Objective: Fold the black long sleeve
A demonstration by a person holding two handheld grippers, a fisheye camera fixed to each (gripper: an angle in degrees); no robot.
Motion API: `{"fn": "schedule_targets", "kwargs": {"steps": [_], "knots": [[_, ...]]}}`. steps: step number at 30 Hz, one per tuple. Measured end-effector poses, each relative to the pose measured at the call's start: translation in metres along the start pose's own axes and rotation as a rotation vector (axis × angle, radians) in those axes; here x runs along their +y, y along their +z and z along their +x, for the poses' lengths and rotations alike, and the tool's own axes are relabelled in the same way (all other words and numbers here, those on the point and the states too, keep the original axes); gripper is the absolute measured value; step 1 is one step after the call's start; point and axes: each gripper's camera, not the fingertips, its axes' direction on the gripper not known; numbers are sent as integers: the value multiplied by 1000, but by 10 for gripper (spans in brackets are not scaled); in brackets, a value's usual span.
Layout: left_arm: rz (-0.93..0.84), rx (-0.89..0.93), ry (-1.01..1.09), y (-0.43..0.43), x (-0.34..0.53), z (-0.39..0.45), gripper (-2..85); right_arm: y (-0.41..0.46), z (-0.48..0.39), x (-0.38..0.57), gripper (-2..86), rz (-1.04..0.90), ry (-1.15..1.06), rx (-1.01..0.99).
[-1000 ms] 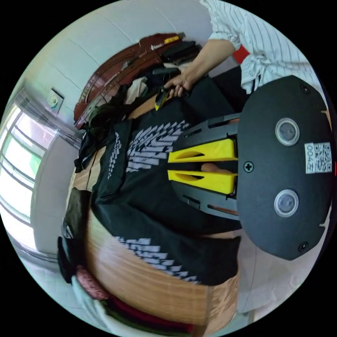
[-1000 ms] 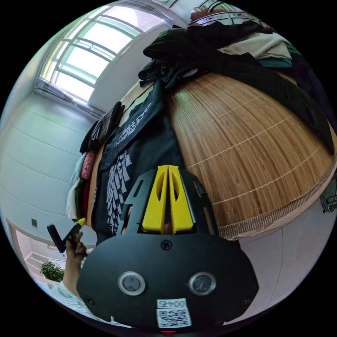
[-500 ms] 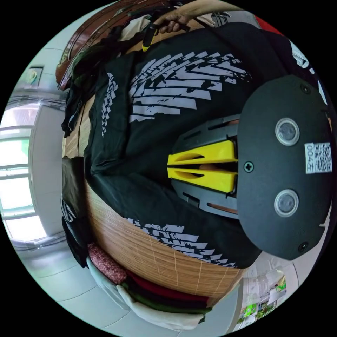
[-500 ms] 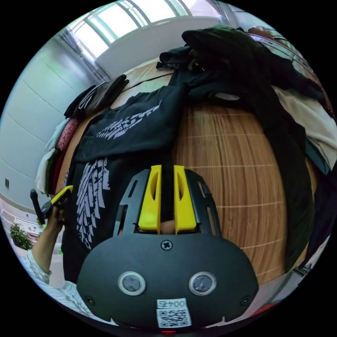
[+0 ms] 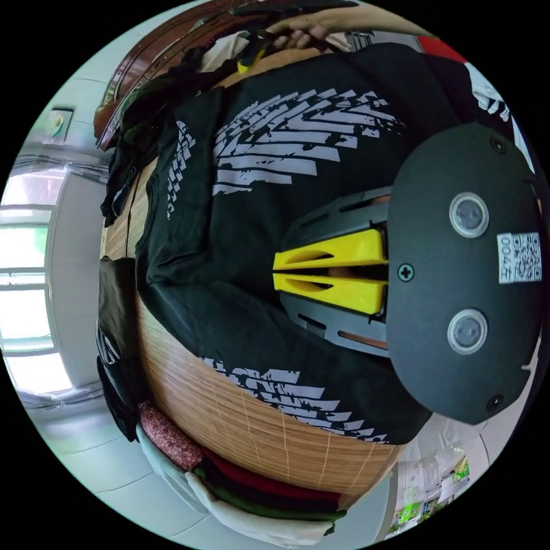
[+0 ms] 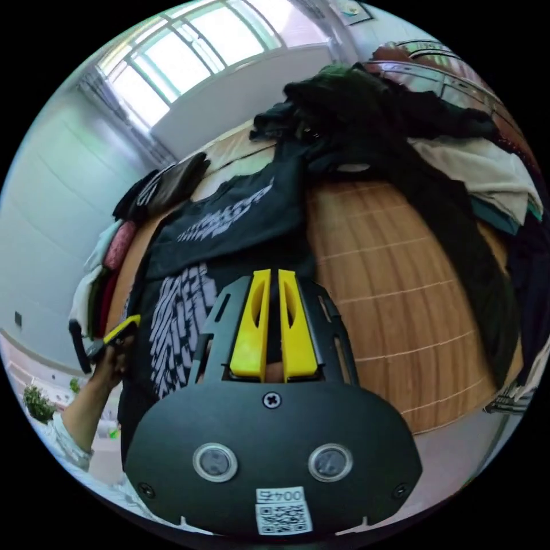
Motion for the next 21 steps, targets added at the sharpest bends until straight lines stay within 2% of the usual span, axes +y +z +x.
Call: {"fn": "schedule_targets", "kwargs": {"steps": [2,3,5,7,13,17,21], "knots": [[-27,66,-27,-7,-5,-10,10,27,-6,18,16,-157,2,53],[-45,70,-68,-17,-7,-18,9,17,-10,31,7,-61,-4,58],[22,85,-135,-45,1,-36,12,7,-13,43,-1,-87,29,88],[77,115,-195,-79,24,-64,17,-17,-19,69,-5,-6,35,59],[36,3,-212,-106,92,-100,25,-28,-25,130,-6,26,58,-3],[25,11,-218,-115,91,-101,34,-30,-20,132,-4,98,151,-9],[48,29,-141,-130,49,-76,51,-32,-2,108,1,214,267,41]]}}
